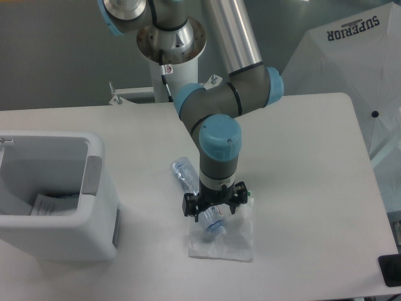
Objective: Place the trash in the trash can
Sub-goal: 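Close the gripper around the bottle's capped end, then lift the bottle up off the bag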
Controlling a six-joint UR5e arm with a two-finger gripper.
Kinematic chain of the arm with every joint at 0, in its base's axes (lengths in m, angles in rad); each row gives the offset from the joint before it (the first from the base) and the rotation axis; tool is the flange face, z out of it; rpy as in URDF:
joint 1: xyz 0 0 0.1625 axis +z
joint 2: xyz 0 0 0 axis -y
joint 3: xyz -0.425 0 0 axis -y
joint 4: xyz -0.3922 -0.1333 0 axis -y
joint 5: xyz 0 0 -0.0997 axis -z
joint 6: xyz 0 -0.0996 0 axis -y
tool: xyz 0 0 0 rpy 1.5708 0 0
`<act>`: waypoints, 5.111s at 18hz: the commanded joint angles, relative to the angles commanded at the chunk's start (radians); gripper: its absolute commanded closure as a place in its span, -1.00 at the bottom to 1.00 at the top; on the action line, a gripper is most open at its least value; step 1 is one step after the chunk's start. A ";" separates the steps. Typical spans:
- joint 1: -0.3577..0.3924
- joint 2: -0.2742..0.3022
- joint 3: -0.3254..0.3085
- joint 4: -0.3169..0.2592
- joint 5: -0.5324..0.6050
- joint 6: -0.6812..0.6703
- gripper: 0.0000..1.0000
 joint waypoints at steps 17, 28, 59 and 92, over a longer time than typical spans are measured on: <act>-0.037 -0.067 0.020 0.046 0.075 -0.023 -1.00; -0.043 -0.072 0.020 0.048 0.086 -0.023 -1.00; -0.044 -0.081 0.020 0.045 0.117 -0.031 -0.44; -0.008 0.100 0.382 0.046 0.048 -0.075 -0.35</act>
